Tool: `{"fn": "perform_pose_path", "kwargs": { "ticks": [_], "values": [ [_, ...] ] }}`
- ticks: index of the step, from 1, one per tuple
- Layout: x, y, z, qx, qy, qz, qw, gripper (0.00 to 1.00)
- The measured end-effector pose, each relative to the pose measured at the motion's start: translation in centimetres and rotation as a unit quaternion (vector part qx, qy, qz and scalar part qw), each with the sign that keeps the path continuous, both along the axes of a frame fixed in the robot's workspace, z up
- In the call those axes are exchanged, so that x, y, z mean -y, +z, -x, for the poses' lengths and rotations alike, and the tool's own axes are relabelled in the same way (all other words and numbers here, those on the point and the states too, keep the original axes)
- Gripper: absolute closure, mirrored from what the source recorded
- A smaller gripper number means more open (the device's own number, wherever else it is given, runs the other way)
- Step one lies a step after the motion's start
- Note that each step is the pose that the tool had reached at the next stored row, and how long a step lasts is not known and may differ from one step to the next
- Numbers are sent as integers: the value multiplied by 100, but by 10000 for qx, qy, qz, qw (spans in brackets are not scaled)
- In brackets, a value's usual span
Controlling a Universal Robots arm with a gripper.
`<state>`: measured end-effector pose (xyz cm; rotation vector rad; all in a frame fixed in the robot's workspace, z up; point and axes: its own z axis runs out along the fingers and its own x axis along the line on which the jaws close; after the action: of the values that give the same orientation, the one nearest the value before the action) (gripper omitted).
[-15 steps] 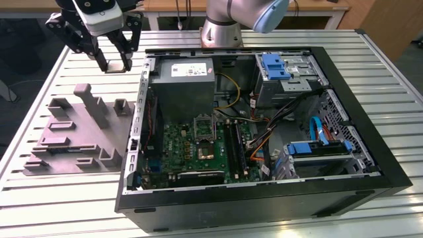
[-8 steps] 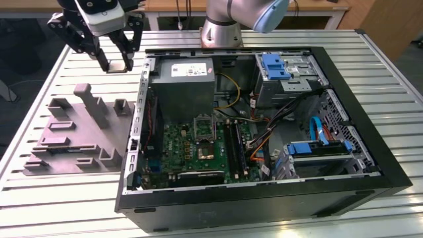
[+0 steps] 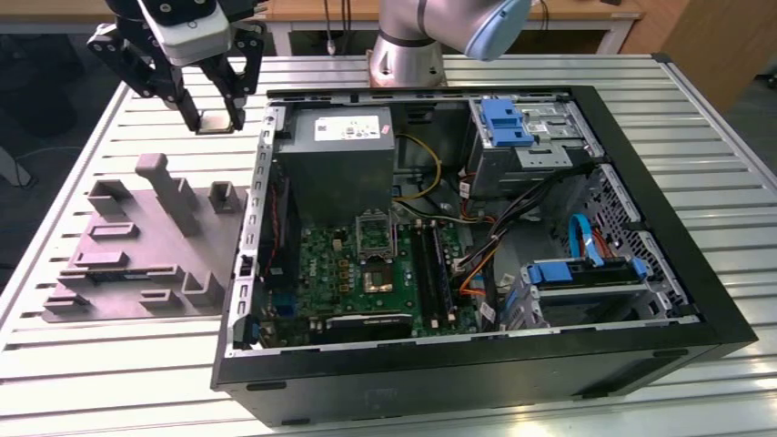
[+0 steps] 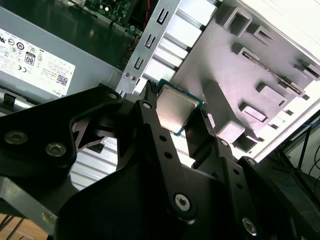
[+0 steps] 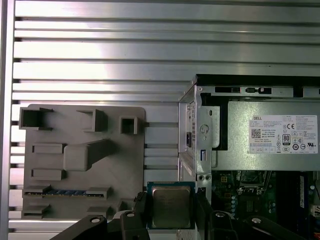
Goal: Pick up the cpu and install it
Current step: 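Pick up the cpu and move it towards the insertion slot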
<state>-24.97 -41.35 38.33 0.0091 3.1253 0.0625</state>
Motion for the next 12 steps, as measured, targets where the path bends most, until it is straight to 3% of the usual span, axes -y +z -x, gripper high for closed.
{"fn": "perform_pose_path", "kwargs": {
  "ticks": [12],
  "values": [
    [0,0,-37,-1,0,0,10000,53]
  ]
}}
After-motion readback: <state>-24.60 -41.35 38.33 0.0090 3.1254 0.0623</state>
